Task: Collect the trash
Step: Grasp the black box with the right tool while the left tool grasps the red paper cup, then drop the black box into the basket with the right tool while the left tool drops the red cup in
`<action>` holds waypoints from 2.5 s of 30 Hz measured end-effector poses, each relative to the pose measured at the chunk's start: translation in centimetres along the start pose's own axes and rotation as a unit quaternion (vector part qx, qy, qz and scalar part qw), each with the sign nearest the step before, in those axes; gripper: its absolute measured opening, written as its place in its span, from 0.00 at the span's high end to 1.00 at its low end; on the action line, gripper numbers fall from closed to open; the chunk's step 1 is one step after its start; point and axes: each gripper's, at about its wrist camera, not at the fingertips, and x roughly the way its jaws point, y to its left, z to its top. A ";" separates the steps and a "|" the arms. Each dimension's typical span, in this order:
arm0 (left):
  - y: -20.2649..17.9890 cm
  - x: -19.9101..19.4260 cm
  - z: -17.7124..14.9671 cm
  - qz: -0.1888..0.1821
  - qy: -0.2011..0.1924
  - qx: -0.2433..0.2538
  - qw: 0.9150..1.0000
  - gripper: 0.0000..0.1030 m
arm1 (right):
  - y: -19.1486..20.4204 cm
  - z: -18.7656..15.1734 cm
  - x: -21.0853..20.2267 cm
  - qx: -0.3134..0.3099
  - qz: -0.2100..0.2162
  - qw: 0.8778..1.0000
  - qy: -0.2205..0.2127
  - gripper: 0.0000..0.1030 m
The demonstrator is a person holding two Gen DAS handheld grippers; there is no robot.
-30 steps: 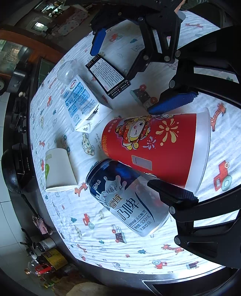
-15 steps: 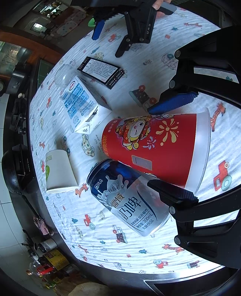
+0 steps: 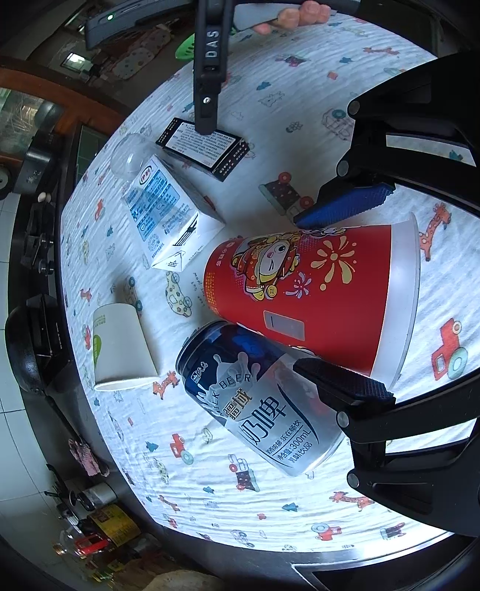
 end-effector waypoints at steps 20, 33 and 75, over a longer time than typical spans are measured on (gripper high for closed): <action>0.0 0.2 0.0 -0.011 0.003 0.003 1.000 0.31 | -0.3 2.3 2.7 0.167 -0.004 0.985 0.041 0.43; -0.3 0.2 0.1 -0.012 0.012 0.009 1.000 0.31 | 1.9 3.4 3.9 0.102 -0.070 0.990 0.065 0.42; -9.8 -2.6 1.9 -0.064 -0.002 0.028 0.998 0.33 | -16.5 -5.2 -8.0 -0.002 -0.072 0.997 0.007 0.54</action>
